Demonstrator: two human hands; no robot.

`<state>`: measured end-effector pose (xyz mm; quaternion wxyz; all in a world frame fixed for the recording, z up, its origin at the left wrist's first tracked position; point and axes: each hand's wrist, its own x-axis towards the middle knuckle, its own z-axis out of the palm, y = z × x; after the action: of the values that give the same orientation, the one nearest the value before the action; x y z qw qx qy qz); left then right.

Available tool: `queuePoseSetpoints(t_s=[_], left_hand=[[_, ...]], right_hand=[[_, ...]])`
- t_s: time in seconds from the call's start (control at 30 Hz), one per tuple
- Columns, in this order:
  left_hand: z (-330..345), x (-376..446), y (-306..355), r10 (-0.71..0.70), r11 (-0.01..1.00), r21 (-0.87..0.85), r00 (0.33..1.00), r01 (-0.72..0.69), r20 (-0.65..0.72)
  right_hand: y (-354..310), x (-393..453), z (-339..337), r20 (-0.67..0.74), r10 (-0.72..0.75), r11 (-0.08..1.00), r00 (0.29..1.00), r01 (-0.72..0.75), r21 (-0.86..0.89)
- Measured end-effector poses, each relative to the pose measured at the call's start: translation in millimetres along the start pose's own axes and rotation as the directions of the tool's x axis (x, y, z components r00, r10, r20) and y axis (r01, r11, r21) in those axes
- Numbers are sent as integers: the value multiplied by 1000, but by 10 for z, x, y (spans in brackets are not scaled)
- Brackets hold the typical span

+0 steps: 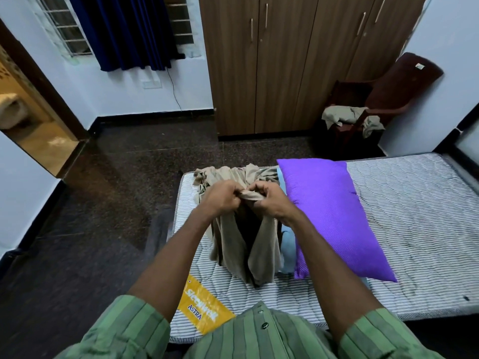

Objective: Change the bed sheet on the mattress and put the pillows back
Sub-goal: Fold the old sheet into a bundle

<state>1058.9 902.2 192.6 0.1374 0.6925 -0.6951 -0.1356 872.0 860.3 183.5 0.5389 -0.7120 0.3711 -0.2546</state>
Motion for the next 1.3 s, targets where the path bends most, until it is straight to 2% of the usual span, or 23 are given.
queuePoseSetpoints(t_s=[0.1, 0.2, 0.27, 0.37, 0.5, 0.57, 0.6, 0.67, 0.73, 0.8, 0.83, 0.9, 0.93, 0.97, 1.0, 1.03, 1.07, 1.1, 1.13, 1.17, 1.2, 1.23, 1.3], left_hand=[[-113, -34, -33, -174, 985, -48, 960, 168, -219], [-277, -52, -89, -449, 887, -301, 804, 349, -390], [-353, -40, -209, -557, 817, -433, 716, 381, -420], [-384, -52, -222, -535, 824, -434, 753, 364, -384], [-357, -73, -242, -581, 790, -465, 729, 399, -362], [-357, -90, -318, -623, 760, -489, 697, 429, -356], [-367, -99, -352, -641, 744, -504, 681, 438, -354], [-387, -120, -408, -673, 716, -537, 644, 445, -364], [-404, -125, -463, -712, 680, -577, 596, 452, -372], [-427, -118, -542, -759, 631, -617, 540, 470, -365], [-433, -109, -583, -779, 607, -632, 517, 482, -354], [-425, -121, -621, -797, 584, -646, 498, 492, -342], [-405, -131, -630, -794, 587, -642, 505, 493, -339], [-369, -134, -647, -783, 600, -624, 528, 501, -330], [-338, -142, -655, -764, 620, -596, 565, 509, -312], [-303, -139, -672, -732, 651, -562, 620, 511, -284], [-279, -149, -672, -688, 687, -526, 682, 501, -249], [-241, -148, -677, -638, 723, -490, 744, 487, -200], [-216, -157, -658, -581, 760, -452, 801, 468, -148], [-175, -147, -626, -509, 803, -419, 854, 424, -110], [-133, -131, -579, -431, 843, -392, 899, 369, -78], [-82, -104, -530, -348, 874, -381, 936, 303, -54], [6, -43, -463, -217, 912, -358, 976, 200, -8]], right_hand=[[117, 16, -104, -16, 124, 989, 992, -125, -78], [340, -19, -222, -15, 275, 904, 961, -264, -337], [496, -76, -276, -128, 352, 775, 927, -365, -516], [529, -196, -269, -398, 313, 674, 862, -497, -547], [480, -173, -247, -619, 71, 716, 782, -471, -514], [480, -121, -301, -684, 43, 918, 729, -299, -261], [442, -111, -313, -679, 109, 989, 726, -150, -1], [379, -155, -304, -585, 248, 880, 772, 73, 469], [391, -188, -347, -416, 254, 830, 873, 24, 557], [519, -232, -407, -161, 269, 914, 950, -199, 354], [584, -277, -428, -48, 326, 941, 944, -319, 118], [766, -352, -469, 24, 511, 783, 859, -454, -426], [850, -380, -479, -11, 580, 651, 814, -472, -594], [876, -406, -453, -95, 601, 576, 794, -512, -637], [878, -399, -425, -241, 575, 578, 782, -596, -558], [831, -388, -434, -427, 523, 653, 738, -669, -356], [727, -358, -437, -599, 511, 755, 616, -655, -29], [633, -292, -464, -669, 582, 791, 462, -512, 335], [527, -239, -482, -605, 700, 711, 379, -291, 640], [449, -188, -487, -504, 769, 598, 393, -167, 784], [409, -123, -479, -468, 782, 570, 412, -167, 804], [401, -83, -458, -504, 749, 645, 429, -299, 703], [356, -86, -384, -591, 570, 796, 571, -564, 222]])
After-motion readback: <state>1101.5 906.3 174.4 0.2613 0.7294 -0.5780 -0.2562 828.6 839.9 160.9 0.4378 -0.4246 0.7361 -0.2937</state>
